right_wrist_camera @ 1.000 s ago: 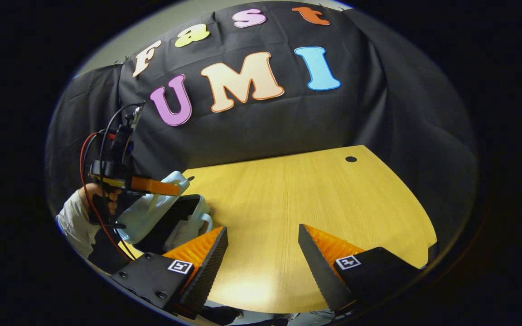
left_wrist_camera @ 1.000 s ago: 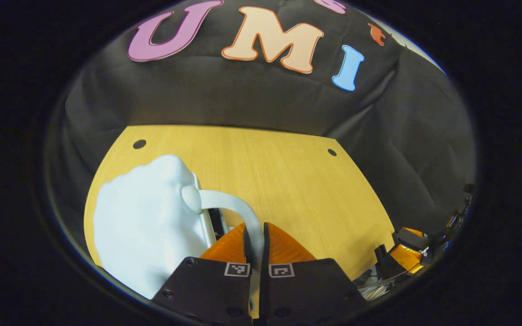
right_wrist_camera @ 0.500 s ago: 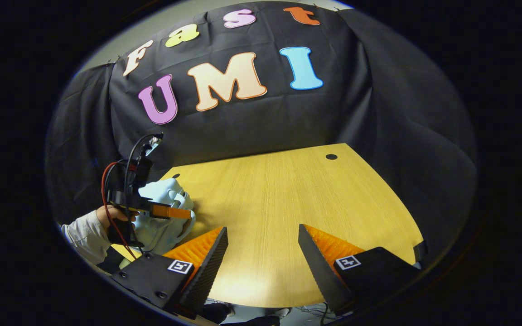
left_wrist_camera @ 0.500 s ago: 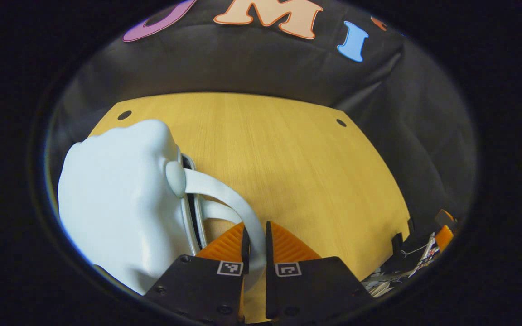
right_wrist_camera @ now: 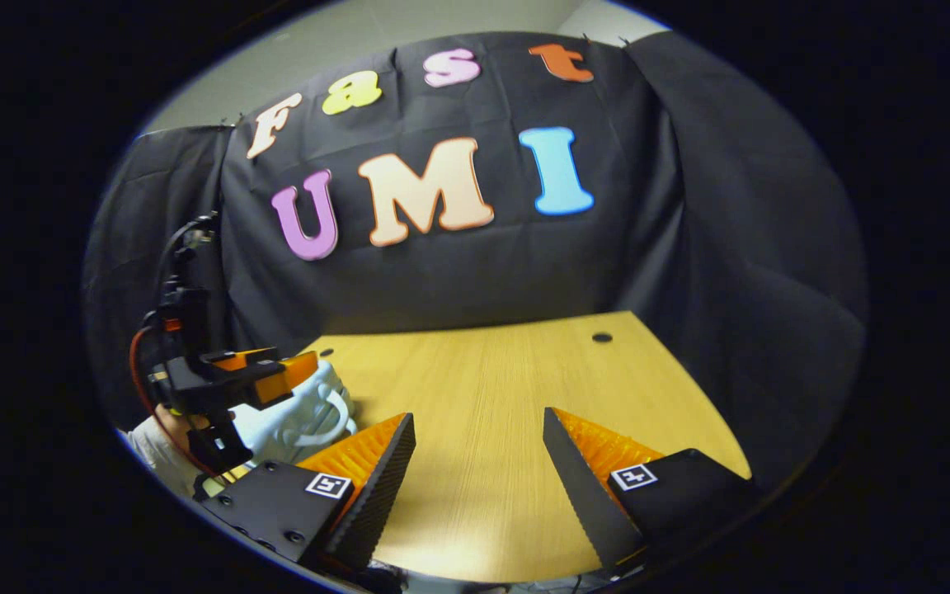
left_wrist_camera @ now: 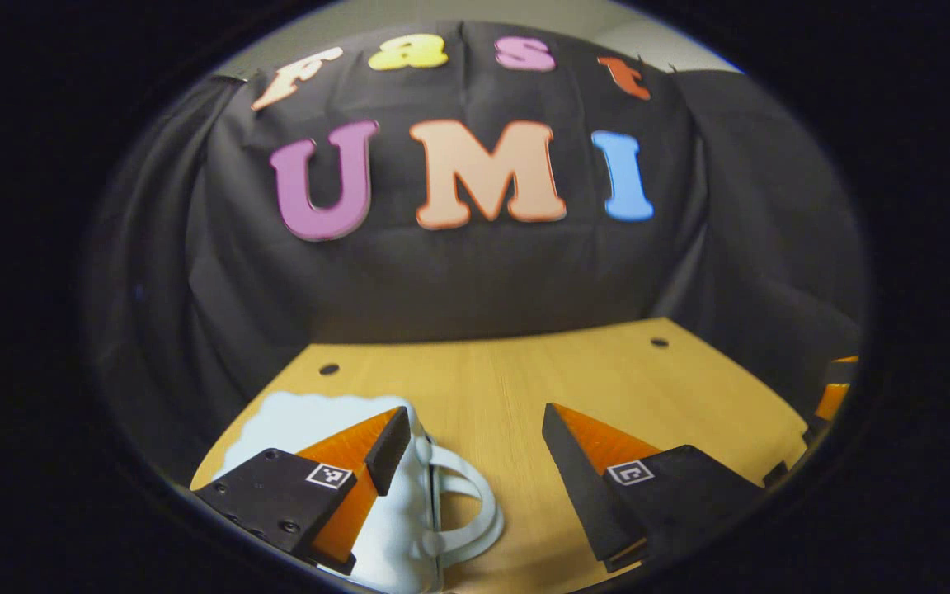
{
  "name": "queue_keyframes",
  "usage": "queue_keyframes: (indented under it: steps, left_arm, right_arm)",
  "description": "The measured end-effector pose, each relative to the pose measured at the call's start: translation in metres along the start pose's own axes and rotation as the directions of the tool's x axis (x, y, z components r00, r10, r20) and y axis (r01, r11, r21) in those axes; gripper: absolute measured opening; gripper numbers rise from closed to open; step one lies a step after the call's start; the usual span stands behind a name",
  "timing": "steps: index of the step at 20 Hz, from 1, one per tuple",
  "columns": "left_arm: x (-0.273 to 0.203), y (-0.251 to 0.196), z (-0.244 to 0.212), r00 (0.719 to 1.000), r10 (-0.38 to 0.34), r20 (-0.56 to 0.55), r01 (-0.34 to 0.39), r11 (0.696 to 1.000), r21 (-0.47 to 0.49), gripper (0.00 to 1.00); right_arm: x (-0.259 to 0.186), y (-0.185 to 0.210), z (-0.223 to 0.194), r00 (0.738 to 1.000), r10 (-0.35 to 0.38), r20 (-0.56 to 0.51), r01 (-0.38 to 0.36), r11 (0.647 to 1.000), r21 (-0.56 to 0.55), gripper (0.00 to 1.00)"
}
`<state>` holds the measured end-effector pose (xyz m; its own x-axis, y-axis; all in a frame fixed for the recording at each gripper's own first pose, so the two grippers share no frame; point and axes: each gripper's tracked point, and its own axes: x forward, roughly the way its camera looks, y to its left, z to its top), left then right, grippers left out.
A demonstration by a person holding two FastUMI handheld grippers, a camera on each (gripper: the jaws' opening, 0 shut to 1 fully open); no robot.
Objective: First open the suitcase, pack the skin care products into it, and then close the suitcase.
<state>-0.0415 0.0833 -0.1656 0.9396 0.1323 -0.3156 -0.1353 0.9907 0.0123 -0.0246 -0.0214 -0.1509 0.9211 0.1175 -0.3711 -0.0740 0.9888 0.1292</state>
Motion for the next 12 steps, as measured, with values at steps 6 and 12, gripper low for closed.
queue_keyframes:
  steps: [6, 12]
  left_arm:
    - [-0.065, 0.013, 0.088, 0.985, 0.031, 0.172, -0.021, 0.998, -0.058, 0.95]
    - [-0.095, 0.029, 0.118, 0.974, 0.004, 0.225, -0.004, 1.000, 0.000, 0.95]
  right_arm:
    - [-0.023, 0.029, 0.136, 0.906, -0.016, 0.423, 0.080, 0.988, -0.135, 0.98]
    - [-0.021, 0.066, 0.158, 0.883, -0.007, 0.470, 0.053, 0.995, -0.085, 0.99]
